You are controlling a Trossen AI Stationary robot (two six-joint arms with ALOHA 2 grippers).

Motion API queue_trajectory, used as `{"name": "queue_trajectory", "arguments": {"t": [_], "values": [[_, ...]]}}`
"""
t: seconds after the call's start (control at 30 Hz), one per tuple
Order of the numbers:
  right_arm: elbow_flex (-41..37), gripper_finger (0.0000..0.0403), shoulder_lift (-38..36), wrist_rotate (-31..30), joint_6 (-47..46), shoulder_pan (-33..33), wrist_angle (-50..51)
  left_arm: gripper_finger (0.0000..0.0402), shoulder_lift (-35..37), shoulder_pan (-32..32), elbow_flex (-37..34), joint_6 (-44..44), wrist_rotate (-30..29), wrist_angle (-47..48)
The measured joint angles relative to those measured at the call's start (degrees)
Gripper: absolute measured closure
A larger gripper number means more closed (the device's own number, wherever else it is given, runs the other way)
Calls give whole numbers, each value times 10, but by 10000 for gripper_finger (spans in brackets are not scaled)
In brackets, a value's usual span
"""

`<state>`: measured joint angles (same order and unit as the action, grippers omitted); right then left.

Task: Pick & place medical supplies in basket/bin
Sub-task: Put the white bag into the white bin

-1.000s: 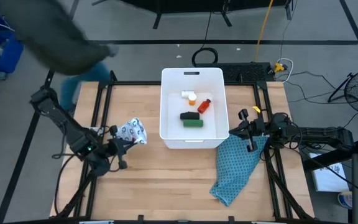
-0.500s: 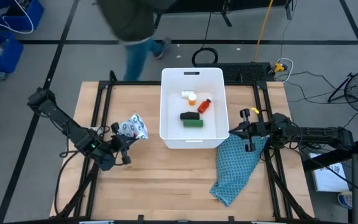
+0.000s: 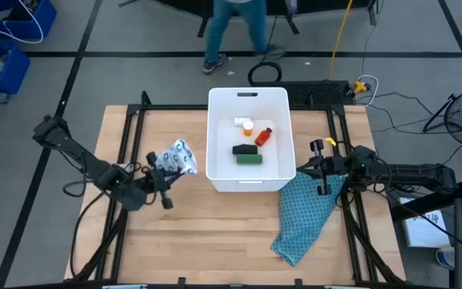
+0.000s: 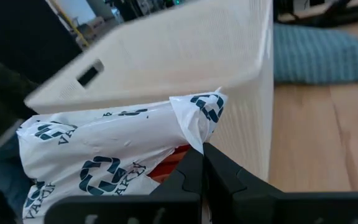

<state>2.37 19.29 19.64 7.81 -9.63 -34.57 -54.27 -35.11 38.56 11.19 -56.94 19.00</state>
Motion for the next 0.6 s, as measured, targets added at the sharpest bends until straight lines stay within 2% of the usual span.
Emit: {"name": "queue_trajectory", "arguments": {"t": [0.13,0.33,0.5,0.6], "values": [[0,403,0,1,-17,0,1,398,-1,43,77,-78,31,3],[0,403,0,1,-21,0,5,398,-31,137,232,-189,123,7],[0,403,0,1,-9,0,5,399,-110,230,377,-240,192,57],[0,403,0,0,5,0,5,398,-180,283,454,-265,258,90]]}}
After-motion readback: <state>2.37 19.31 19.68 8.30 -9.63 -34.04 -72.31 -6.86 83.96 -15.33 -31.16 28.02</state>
